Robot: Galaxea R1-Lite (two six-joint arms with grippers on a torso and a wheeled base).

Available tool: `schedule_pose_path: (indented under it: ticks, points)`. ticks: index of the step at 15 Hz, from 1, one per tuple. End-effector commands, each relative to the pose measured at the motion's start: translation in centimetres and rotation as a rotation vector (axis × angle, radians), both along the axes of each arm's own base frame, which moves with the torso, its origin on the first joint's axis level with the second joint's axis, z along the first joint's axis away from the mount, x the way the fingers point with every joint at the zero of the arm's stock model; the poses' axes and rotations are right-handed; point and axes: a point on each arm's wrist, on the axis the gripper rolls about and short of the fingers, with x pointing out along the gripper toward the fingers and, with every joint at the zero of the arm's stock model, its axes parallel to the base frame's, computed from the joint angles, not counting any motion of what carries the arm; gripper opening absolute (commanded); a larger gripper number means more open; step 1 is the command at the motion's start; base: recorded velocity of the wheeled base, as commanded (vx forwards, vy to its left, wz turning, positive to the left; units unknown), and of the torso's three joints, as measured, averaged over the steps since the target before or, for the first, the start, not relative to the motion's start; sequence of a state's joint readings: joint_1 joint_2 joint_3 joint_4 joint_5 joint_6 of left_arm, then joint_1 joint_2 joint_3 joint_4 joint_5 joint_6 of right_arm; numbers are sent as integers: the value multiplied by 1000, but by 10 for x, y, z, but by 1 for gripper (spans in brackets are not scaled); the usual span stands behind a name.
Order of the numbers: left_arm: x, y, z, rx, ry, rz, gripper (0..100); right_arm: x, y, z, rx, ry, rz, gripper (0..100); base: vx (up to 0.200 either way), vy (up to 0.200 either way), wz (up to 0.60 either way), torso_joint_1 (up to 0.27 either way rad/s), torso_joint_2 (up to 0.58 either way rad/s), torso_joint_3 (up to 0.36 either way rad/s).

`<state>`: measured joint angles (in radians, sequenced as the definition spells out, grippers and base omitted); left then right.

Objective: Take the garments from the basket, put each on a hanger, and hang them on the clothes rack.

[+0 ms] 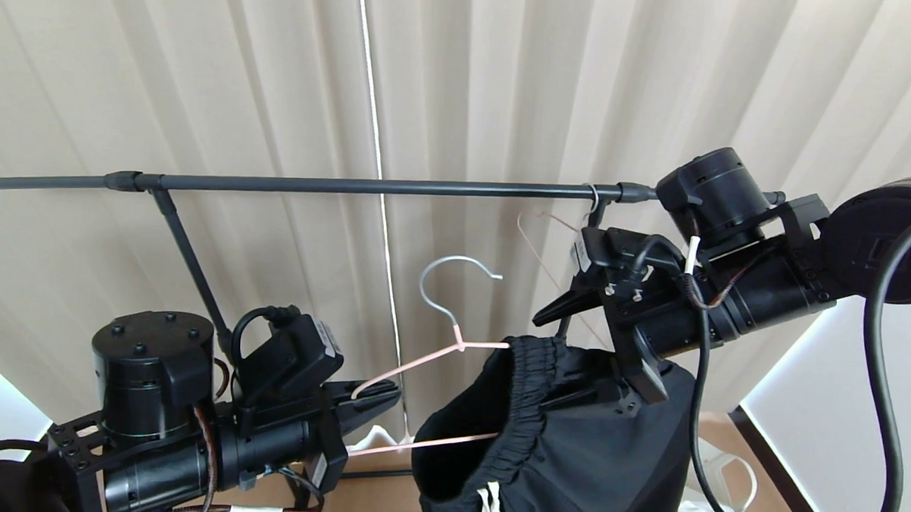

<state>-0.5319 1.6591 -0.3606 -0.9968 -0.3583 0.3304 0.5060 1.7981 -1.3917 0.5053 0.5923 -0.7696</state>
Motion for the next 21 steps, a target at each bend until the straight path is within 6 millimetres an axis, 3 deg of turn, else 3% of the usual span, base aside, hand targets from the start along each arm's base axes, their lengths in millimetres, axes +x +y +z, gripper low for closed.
schedule_pose_path:
  ticks: [1,9,21]
  points:
    - [2,1,-1,1,2,7,0,-5,-5,4,5,-11,0,100,0,0,0,0,0,0]
    - [2,-3,2,-6,-10,-4,0,-6,5,0,1,1,26,100,0,0,0,0,0,0]
    - [-2,-3,2,-12,-23,-15,0,8,12,-5,4,23,3,100,0,0,0,0,0,0]
